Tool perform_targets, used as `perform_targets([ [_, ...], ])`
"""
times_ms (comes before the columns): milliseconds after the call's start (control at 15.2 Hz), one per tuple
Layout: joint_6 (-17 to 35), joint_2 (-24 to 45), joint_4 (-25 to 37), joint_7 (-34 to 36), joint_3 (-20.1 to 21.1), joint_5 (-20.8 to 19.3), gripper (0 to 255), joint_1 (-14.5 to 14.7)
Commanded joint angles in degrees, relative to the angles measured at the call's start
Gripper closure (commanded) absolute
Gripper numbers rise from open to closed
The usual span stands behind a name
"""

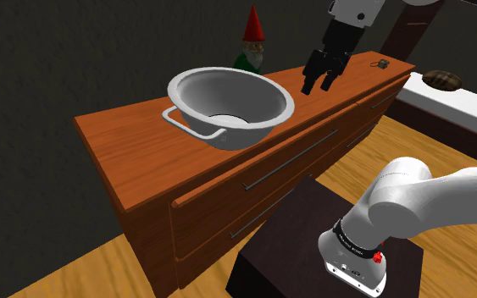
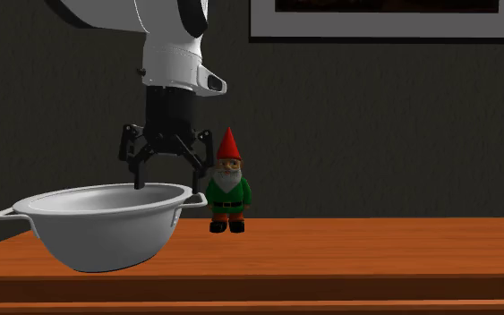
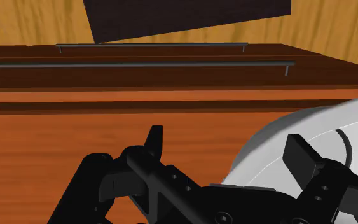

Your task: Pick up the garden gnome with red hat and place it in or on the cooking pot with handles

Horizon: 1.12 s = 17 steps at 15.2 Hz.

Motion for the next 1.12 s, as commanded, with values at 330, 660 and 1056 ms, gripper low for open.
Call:
perform_targets([
  [330, 11.09, 4.86, 1.13, -1.32, -1.24, -1.19, 0, -0.58],
  [660, 21.40, 10.30, 3.66, -2.50, -2.58, -1.84, 0, -0.94],
  [1056, 32.46, 17.24, 8.44, -3.95, -4.28, -1.83, 0, -1.11],
])
